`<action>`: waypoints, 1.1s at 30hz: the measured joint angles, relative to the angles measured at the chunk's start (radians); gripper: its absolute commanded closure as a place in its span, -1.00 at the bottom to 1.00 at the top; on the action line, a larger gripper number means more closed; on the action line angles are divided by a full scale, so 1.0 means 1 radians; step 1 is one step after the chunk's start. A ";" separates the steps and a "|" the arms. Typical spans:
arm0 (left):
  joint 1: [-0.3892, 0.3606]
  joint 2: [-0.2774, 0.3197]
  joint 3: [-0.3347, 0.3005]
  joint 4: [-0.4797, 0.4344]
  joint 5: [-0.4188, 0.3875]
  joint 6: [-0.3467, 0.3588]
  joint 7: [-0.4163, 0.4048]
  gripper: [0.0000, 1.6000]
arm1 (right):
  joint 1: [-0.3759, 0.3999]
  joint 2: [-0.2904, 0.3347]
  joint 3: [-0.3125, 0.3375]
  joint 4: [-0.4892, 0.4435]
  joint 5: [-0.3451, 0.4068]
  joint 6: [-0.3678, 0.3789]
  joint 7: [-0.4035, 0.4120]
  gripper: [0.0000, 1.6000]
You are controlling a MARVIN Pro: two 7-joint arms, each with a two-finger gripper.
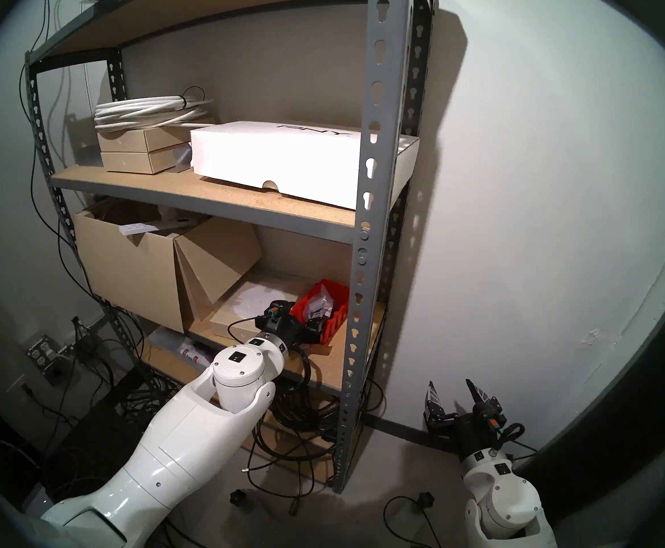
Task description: Organize the rack shelf by putting things into a case
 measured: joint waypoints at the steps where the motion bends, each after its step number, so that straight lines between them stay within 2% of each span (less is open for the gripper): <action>1: 0.010 0.006 -0.004 -0.012 -0.003 -0.002 0.001 -0.71 | 0.000 0.000 0.000 0.000 0.000 0.000 0.000 -1.00; 9: 0.104 0.047 -0.025 -0.107 -0.023 -0.027 0.007 -0.73 | 0.000 0.000 0.000 0.000 0.000 0.000 0.000 -1.00; 22: 0.275 0.129 -0.053 -0.267 -0.055 -0.131 0.043 -0.64 | 0.000 0.000 0.000 0.000 0.000 0.000 0.000 -1.00; 33: 0.402 0.182 -0.081 -0.300 -0.074 -0.213 0.055 -0.54 | 0.000 0.000 0.000 0.000 0.000 0.000 0.000 -1.00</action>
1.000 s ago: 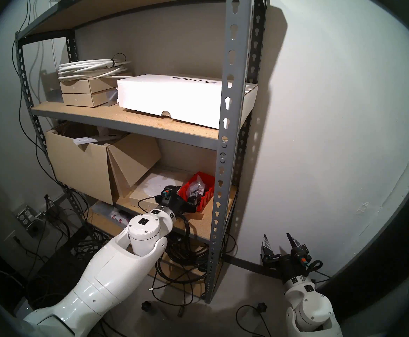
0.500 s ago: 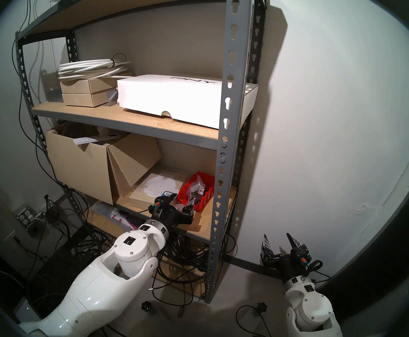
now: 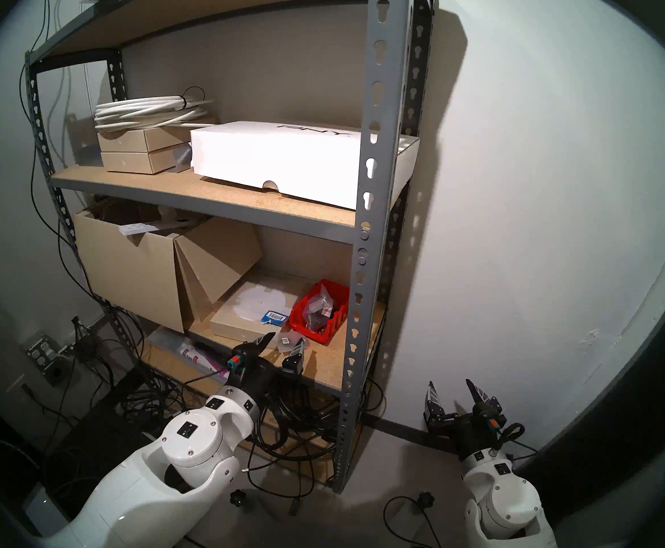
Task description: Organize the rack shelf by putting things into a case
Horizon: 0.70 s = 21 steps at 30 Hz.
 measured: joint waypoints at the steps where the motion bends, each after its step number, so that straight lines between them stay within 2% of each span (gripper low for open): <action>1: 0.006 0.003 -0.001 0.000 -0.002 -0.005 -0.003 -0.53 | 0.000 0.000 0.000 0.000 0.000 0.000 0.000 -1.00; 4: 0.028 0.015 -0.008 0.004 -0.010 -0.032 -0.021 -0.48 | 0.000 0.000 0.000 0.000 0.000 0.000 0.000 -1.00; 5: 0.032 0.017 -0.010 0.005 -0.011 -0.039 -0.024 -0.37 | 0.000 0.000 0.000 0.000 0.000 0.000 0.000 -1.00; 12: 0.053 0.022 -0.018 0.060 -0.026 -0.101 -0.051 -0.34 | 0.000 0.000 0.000 0.000 0.000 0.000 0.000 -1.00; 15: 0.055 0.015 -0.017 0.097 -0.029 -0.128 -0.060 -0.15 | 0.000 0.000 0.000 0.000 0.000 0.000 0.000 -1.00; 21: 0.045 -0.003 -0.013 0.150 -0.032 -0.161 -0.075 -0.18 | 0.000 0.000 0.000 0.000 0.000 0.000 0.000 -1.00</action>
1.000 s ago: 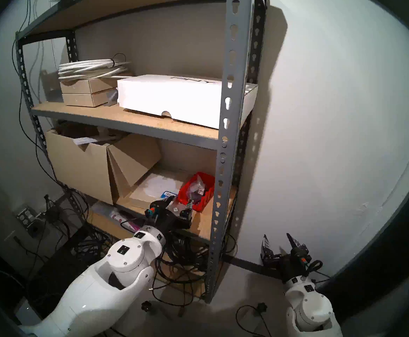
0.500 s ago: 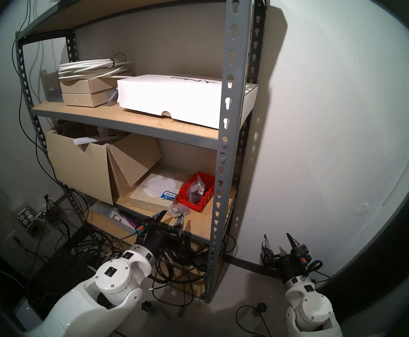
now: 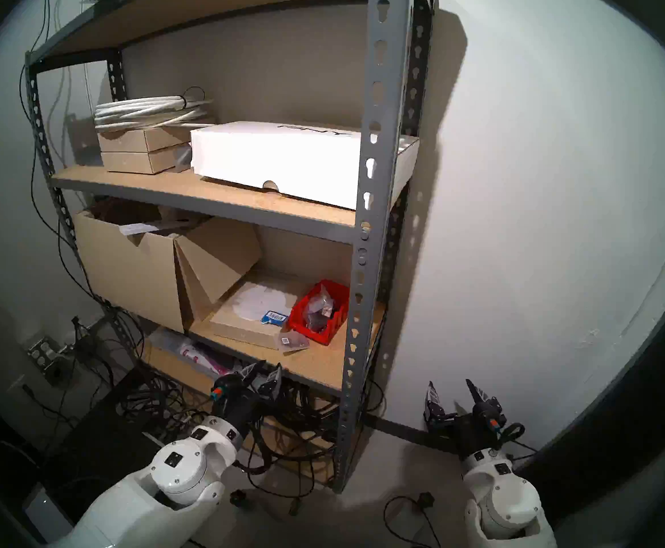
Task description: Organize the rack shelf by putting things into a case
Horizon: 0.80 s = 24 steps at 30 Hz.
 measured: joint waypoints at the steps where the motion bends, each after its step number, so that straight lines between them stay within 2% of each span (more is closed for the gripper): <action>1: -0.003 -0.003 0.000 0.003 0.000 -0.003 -0.002 -0.18 | 0.000 0.000 0.000 0.000 0.000 0.000 0.000 -1.00; 6: -0.019 -0.013 0.001 0.002 -0.002 -0.008 -0.009 -0.23 | 0.000 0.000 0.000 0.000 0.000 0.000 0.000 -1.00; 11: -0.037 -0.023 0.002 0.001 -0.002 -0.008 -0.012 -0.40 | 0.000 0.000 0.000 0.000 0.000 0.000 0.000 -1.00; 14: -0.046 -0.030 0.004 0.004 0.000 -0.007 -0.012 -0.44 | 0.000 0.000 0.000 0.000 0.000 0.000 0.000 -1.00; 24: -0.090 -0.058 0.019 0.036 -0.014 0.021 -0.013 -0.38 | 0.000 0.000 0.000 0.000 0.000 0.000 0.000 -1.00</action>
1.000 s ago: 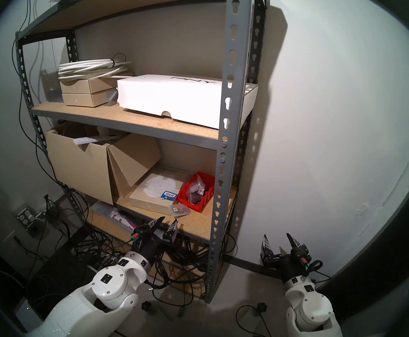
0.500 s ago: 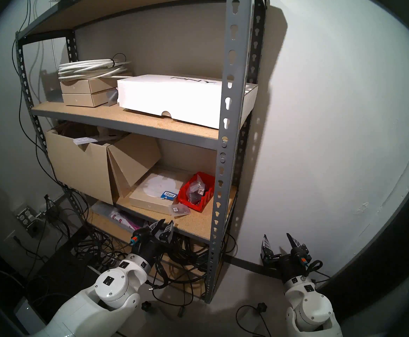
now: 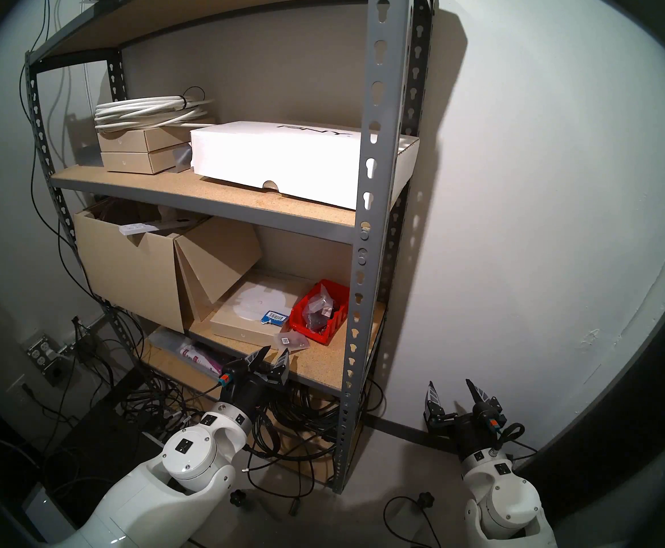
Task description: Organize the rack shelf by putting things into a case
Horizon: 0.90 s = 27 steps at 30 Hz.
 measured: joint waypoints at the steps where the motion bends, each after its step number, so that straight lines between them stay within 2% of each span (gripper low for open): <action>1: -0.005 -0.004 0.003 0.003 -0.004 0.005 -0.001 -0.33 | 0.000 0.000 0.000 0.000 0.000 0.000 0.000 -1.00; 16: -0.069 -0.046 0.030 0.058 -0.019 0.051 0.020 -0.28 | 0.000 0.000 0.000 0.000 0.000 0.000 0.000 -1.00; 17: -0.079 -0.051 0.032 0.070 -0.015 0.053 0.025 -0.20 | 0.000 0.000 0.000 0.000 0.000 0.000 0.000 -1.00; 18: -0.082 -0.052 0.032 0.075 -0.013 0.053 0.027 0.02 | 0.000 0.000 0.000 0.000 0.000 0.000 0.000 -1.00; 22: -0.097 -0.059 0.035 0.093 -0.007 0.052 0.031 0.24 | 0.000 0.000 0.000 0.000 0.000 0.000 0.000 -1.00; 24: -0.104 -0.061 0.036 0.099 -0.005 0.052 0.031 0.25 | 0.000 0.000 0.000 0.000 0.000 0.000 0.000 -1.00; 26: -0.110 -0.063 0.037 0.101 -0.004 0.052 0.030 0.43 | 0.000 0.000 0.000 0.000 0.000 0.000 0.000 -1.00; 27: -0.113 -0.065 0.037 0.103 -0.004 0.052 0.027 0.44 | 0.000 0.000 0.000 0.000 0.000 0.000 0.000 -1.00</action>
